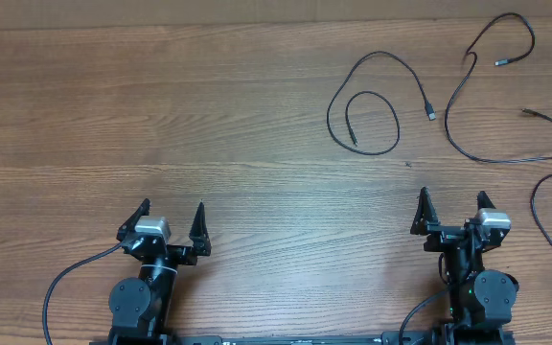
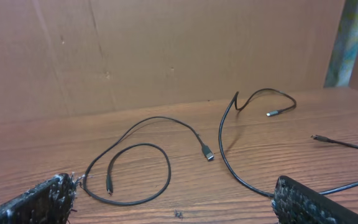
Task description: Untangle cables
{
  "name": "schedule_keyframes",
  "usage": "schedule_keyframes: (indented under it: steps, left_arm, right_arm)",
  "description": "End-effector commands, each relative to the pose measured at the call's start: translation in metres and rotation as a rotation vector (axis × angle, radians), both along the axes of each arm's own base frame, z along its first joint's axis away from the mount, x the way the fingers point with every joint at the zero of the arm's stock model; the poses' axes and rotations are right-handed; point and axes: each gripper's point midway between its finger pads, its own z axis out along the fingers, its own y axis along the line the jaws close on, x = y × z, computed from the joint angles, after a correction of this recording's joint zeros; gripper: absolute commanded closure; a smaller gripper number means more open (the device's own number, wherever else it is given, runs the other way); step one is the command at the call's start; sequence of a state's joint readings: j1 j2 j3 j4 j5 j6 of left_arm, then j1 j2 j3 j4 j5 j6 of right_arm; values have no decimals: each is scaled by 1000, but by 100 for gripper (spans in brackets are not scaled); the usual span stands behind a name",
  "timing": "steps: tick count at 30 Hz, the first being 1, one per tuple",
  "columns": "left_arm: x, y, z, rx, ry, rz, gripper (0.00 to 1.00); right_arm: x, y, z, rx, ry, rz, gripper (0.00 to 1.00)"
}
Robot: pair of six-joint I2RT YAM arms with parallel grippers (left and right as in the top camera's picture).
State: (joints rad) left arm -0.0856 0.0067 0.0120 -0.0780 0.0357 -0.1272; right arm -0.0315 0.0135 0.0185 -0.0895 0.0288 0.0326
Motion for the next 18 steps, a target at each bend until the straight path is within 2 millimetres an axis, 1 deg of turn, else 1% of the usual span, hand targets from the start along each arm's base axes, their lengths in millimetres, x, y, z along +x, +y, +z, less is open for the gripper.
schedule_keyframes:
  steps: [1,18]
  left_arm:
    - [0,1,-3,17,1,6,0]
    - [0,2,-3,17,2,13,0]
  right_arm:
    - [0,0,-1,-4,-7,1,0]
    - [0,0,-1,-4,-7,1,0]
